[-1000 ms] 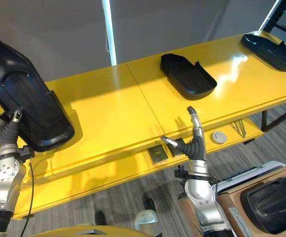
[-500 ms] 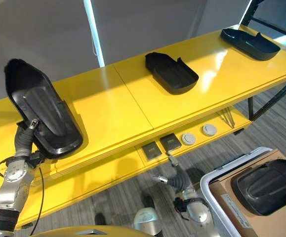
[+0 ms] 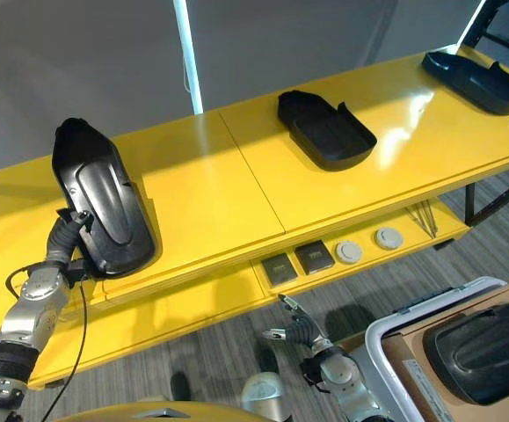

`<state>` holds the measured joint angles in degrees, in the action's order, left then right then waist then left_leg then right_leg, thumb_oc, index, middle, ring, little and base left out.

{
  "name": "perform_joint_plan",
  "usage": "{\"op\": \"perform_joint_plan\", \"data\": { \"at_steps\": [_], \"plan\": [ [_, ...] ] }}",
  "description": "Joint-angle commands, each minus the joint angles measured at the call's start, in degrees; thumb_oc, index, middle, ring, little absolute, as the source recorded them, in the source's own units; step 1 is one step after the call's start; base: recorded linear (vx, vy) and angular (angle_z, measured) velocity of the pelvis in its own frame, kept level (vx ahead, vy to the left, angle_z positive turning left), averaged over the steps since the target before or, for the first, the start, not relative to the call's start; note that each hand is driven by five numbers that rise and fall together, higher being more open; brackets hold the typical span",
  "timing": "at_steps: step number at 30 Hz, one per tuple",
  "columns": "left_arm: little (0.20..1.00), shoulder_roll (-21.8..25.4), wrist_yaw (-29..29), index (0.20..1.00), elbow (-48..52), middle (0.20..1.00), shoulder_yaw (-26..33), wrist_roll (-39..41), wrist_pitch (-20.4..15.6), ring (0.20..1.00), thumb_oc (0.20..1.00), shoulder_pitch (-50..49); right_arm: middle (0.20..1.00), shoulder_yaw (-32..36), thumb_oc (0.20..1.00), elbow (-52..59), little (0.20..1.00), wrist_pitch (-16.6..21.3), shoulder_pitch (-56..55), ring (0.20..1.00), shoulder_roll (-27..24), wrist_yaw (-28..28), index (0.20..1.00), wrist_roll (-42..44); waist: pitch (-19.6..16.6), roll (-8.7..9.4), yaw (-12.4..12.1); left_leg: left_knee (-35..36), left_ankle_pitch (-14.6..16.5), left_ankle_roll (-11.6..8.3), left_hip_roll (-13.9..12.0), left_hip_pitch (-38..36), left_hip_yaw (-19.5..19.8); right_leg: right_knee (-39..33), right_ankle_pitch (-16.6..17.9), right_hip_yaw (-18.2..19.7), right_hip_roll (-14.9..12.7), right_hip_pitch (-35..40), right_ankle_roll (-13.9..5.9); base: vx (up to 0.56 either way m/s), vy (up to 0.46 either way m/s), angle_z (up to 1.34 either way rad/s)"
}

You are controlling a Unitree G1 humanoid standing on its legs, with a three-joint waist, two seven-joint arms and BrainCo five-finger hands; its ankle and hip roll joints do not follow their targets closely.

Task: Move parts from the plastic box to the shelf.

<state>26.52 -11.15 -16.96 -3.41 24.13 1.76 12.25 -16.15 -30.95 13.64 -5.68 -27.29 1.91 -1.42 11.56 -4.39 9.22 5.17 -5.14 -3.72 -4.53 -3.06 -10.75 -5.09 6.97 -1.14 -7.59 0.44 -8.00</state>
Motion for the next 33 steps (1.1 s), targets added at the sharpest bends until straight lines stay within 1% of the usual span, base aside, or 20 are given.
{"op": "perform_joint_plan", "data": {
  "at_steps": [1, 3, 4, 5, 7, 8, 13, 15, 19, 23, 25, 26, 27, 28, 29, 32, 33],
  "plan": [
    [0.2, 4.67, -2.69, 0.2, -5.1, 0.2, 0.35, 0.89, -0.29, 0.2, 0.2, 7.35, 1.0, -2.65, 1.0, 0.27, 1.0, -0.76, 3.48, 1.0, 0.05, -0.47, 1.0, 3.44, 4.67, 1.74, 0.35, -0.17, 1.16, -0.19, -0.5, 2.04, 0.27, 0.96, -3.07, -4.14, 0.38, 1.05, 1.11, -0.09, -0.017, 0.04],
    [0.2, 5.25, -2.46, 0.2, -6.92, 0.2, 0.48, 1.15, -0.05, 0.2, 0.2, 8.42, 1.0, -2.98, 1.0, -0.6, 1.0, -2.19, 4.08, 1.0, 0.02, -0.05, 1.0, 3.48, 5.69, 1.64, 0.42, -0.17, 0.81, -0.41, -0.64, 2.72, 0.42, 1.07, -2.96, -4.09, 0.41, 0.26, 1.22, -0.07, -0.017, 0.03],
    [0.2, 5.27, -2.44, 0.2, -6.99, 0.2, 0.47, 1.16, -0.08, 0.2, 0.2, 8.48, 1.0, -2.98, 1.0, -0.63, 1.0, -2.19, 4.13, 1.0, 0.04, -0.05, 1.0, 3.48, 5.71, 1.64, 0.43, -0.17, 0.8, -0.42, -0.65, 2.75, 0.43, 1.09, -2.96, -4.1, 0.41, 0.22, 1.22, -0.05, -0.025, -0.02],
    [0.2, 6.16, -1.43, 0.2, -8.6, 0.2, 0.43, 0.88, 1.22, 0.2, 0.2, 9.46, 1.0, -3.34, 1.0, -1.74, 1.0, -4.11, 4.35, 1.0, 0.08, 0.66, 1.0, 4.07, 6.44, 1.57, 0.53, -0.17, 0.54, -0.58, -0.83, 3.06, 0.4, 1.14, -2.81, -4.15, 0.45, -0.23, 1.26, 0.0, 0.0, 0.0],
    [0.2, 6.5, -1.07, 0.2, -9.27, 0.2, 0.27, 1.32, 1.83, 0.2, 0.2, 9.89, 1.0, -3.49, 1.0, -2.28, 1.0, -4.76, 4.36, 1.0, 0.14, 0.84, 1.0, 4.32, 6.66, 1.56, 0.6, -0.17, 0.46, -0.66, -0.9, 3.15, 0.35, 1.15, -2.74, -4.15, 0.44, -0.37, 1.25, 0.0, 0.0, 0.0],
    [0.2, 7.32, 0.09, 0.2, -11.82, 0.2, -0.01, 1.42, 2.57, 0.2, 0.2, 11.17, 1.0, -3.69, 1.0, -3.95, 1.0, -6.2, 4.35, 1.0, 0.24, 1.55, 1.0, 5.59, 7.09, 1.44, 0.86, -0.17, 0.29, -0.73, -1.03, 3.3, 0.07, 1.2, -2.63, -4.15, 0.4, -0.64, 1.24, 0.0, 0.0, 0.0],
    [0.2, 9.12, 1.11, 0.2, -15.38, 0.2, -1.34, 2.67, 3.94, 0.2, 0.2, 15.56, 1.0, -4.0, 1.0, -6.53, 1.0, -7.7, 5.3, 1.0, 0.35, 1.55, 1.0, 7.4, 8.66, 1.28, 1.47, -0.17, -0.08, -0.9, -1.34, 4.08, -0.47, 1.63, -2.51, -3.8, 0.48, -2.03, 1.4, -0.04, 0.0, 0.0],
    [0.2, 10.14, 0.78, 0.2, -19.05, 0.2, -1.93, 4.7, 4.68, 0.2, 0.2, 19.08, 1.0, -4.38, 1.0, -8.33, 1.0, -8.81, 6.33, 1.0, 0.23, 1.68, 1.0, 7.23, 9.88, 1.05, 2.2, -0.17, -0.2, -1.12, -1.48, 4.72, -0.88, 1.46, -2.33, -3.39, 0.73, -2.96, 1.51, -0.06, 0.009, 0.0],
    [0.2, 11.22, -0.82, 0.2, -22.69, 0.2, -2.58, 7.5, 5.36, 0.2, 0.2, 22.49, 1.0, -4.66, 1.0, -10.23, 1.0, -8.56, 6.74, 1.0, 0.3, 1.49, 1.0, 8.34, 11.0, 0.99, 2.81, -0.17, -0.4, -1.19, -1.7, 5.12, -1.15, 1.6, -2.23, -2.85, 0.94, -3.62, 1.62, -0.01, 0.003, -0.05],
    [0.2, 11.66, -1.08, 0.2, -25.2, 0.2, -3.75, 8.56, 7.09, 0.2, 0.2, 25.37, 1.0, -4.86, 1.0, -11.96, 1.0, -7.98, 7.35, 1.0, 0.83, 1.16, 1.0, 9.25, 11.76, 1.19, 3.31, -0.17, -0.41, -1.17, -1.86, 5.53, -1.24, 1.79, -2.23, -2.16, 1.23, -4.38, 1.74, 0.0, 0.0, 0.0],
    [0.2, 11.42, -0.16, 0.2, -26.41, 0.2, -4.11, 9.65, 7.89, 0.2, 0.2, 26.46, 1.0, -5.29, 1.0, -12.34, 1.0, -7.53, 7.91, 1.0, 1.04, 1.07, 1.0, 9.72, 12.1, 1.34, 3.47, -0.17, -0.45, -1.18, -2.02, 5.7, -1.28, 1.96, -2.29, -1.99, 1.38, -4.72, 1.9, 0.0, 0.0, 0.0],
    [0.216, 11.2, -0.31, 0.216, -26.53, 0.216, -4.23, 10.01, 8.21, 0.216, 0.216, 26.68, 1.0, -5.36, 1.0, -12.05, 1.0, -7.77, 8.05, 1.0, 1.13, 1.03, 1.0, 9.76, 12.18, 1.38, 3.53, -0.17, -0.45, -1.18, -2.05, 5.75, -1.26, 2.0, -2.34, -1.92, 1.44, -4.8, 1.95, 0.0, 0.0, 0.0],
    [0.52, 11.0, -0.07, 0.52, -26.92, 0.52, -4.39, 10.06, 8.17, 0.52, 0.52, 26.89, 1.0, -5.52, 1.0, -11.87, 1.0, -7.89, 8.15, 1.0, 1.28, 0.92, 1.0, 9.69, 12.22, 1.44, 3.6, -0.17, -0.44, -1.18, -2.12, 5.74, -1.28, 2.05, -2.4, -1.87, 1.49, -4.83, 1.98, 0.0, 0.0, 0.0],
    [0.614, 10.92, 0.3, 0.614, -27.17, 0.614, -4.48, 10.17, 8.22, 0.614, 0.614, 27.0, 1.0, -5.61, 1.0, -11.82, 1.0, -7.93, 8.19, 1.0, 1.36, 0.85, 1.0, 9.68, 12.23, 1.47, 3.63, -0.17, -0.43, -1.19, -2.16, 5.71, -1.3, 2.08, -2.42, -1.85, 1.51, -4.82, 1.99, 0.0, 0.0, 0.0],
    [1.0, 10.7, 0.9, 1.0, -27.14, 1.0, -4.64, 10.51, 8.92, 1.0, 1.0, 27.24, 1.0, -5.84, 1.0, -11.51, 1.0, -8.17, 8.23, 1.0, 1.52, 0.65, 1.0, 9.86, 12.22, 1.54, 3.67, -0.17, -0.42, -1.19, -2.22, 5.7, -1.32, 2.06, -2.46, -1.78, 1.58, -4.8, 2.02, 0.03, -0.035, 0.0],
    [1.0, 8.79, 3.29, 1.0, -26.92, 1.0, -5.55, 10.98, 9.87, 1.0, 1.0, 26.59, 1.0, -6.0, 1.0, -11.67, 1.0, -8.18, 8.61, 1.0, 2.3, 0.1, 1.0, 9.97, 12.1, 1.64, 3.72, -0.17, -0.39, -1.13, -2.42, 5.25, -1.43, 2.24, -2.6, -1.64, 1.73, -4.52, 2.14, 0.05, -0.027, 0.0],
    [1.0, 8.69, 3.27, 1.0, -26.86, 1.0, -5.57, 11.17, 9.97, 1.0, 1.0, 26.56, 1.0, -5.98, 1.0, -11.69, 1.0, -8.21, 8.64, 1.0, 2.33, 0.08, 1.0, 9.97, 12.09, 1.64, 3.71, -0.17, -0.38, -1.13, -2.42, 5.23, -1.43, 2.23, -2.61, -1.64, 1.74, -4.5, 2.15, 0.03, -0.013, 0.0]
  ]
}}
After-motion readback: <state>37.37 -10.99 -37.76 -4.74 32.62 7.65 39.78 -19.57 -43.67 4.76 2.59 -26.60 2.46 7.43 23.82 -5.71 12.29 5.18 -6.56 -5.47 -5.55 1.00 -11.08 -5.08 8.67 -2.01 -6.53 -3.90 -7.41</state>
